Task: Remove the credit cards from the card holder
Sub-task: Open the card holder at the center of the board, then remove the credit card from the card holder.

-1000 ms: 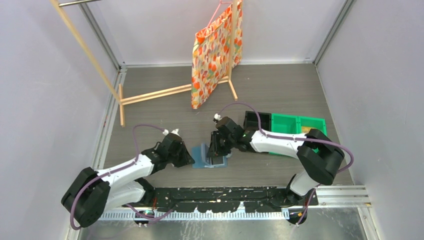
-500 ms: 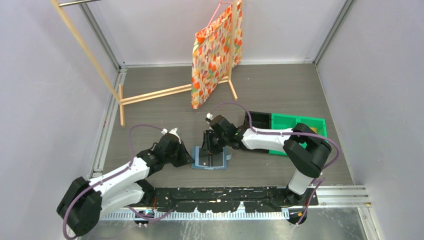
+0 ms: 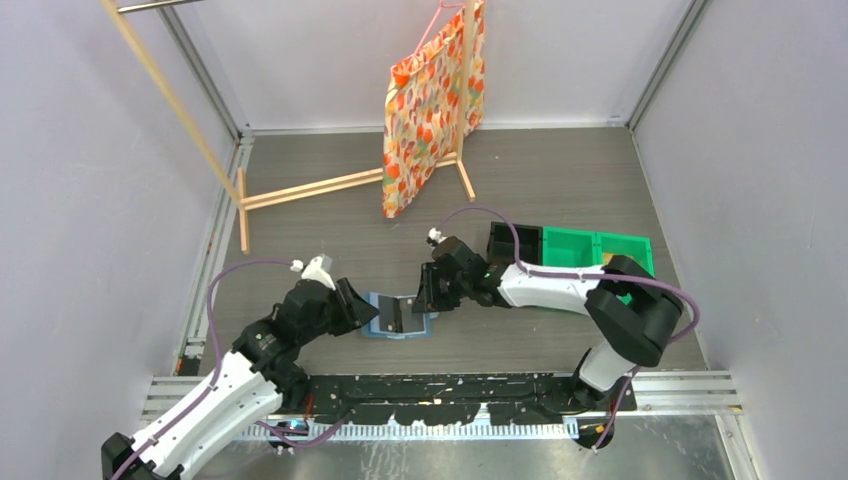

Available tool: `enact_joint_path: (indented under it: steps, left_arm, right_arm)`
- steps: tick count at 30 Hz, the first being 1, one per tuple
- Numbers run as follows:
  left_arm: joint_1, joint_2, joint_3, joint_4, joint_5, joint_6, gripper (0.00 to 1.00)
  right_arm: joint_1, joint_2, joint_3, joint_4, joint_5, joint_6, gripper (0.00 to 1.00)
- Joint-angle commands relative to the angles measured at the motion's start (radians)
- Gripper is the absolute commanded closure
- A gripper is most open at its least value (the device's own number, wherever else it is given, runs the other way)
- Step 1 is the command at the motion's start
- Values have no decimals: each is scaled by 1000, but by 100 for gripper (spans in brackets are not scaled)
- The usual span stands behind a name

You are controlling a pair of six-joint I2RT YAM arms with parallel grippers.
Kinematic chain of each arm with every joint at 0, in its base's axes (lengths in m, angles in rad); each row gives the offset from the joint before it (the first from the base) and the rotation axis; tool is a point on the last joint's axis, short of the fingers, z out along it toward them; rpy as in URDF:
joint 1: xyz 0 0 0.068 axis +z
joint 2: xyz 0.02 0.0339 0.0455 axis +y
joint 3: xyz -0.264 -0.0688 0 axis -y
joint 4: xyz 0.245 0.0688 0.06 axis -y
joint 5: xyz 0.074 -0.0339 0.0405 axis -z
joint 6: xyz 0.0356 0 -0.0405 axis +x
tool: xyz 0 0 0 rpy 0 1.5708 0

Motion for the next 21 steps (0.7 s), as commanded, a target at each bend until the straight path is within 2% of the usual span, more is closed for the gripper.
enact_joint_path:
  steps: [1, 5, 7, 13, 18, 21]
  left_arm:
    - [0, -5, -18, -36, -51, -16, 51]
    - [0, 33, -24, -22, -51, -2, 36]
    - [0, 65, -19, -16, -69, 1, 31]
    - [4, 201, -16, -40, -246, -7, 29]
    - [7, 270, -70, 165, -94, 13, 27]
    - [9, 267, -78, 203, -56, 24, 28]
  right_arm:
    - [-2, 60, 11, 120, -21, 47, 72]
    - [2, 119, 64, 124, -48, 42, 73]
    - [4, 131, 74, 134, -55, 46, 73]
    - [4, 156, 95, 131, -72, 43, 73]
    - [2, 179, 79, 124, -73, 30, 73]
    - [3, 194, 65, 137, -82, 36, 73]
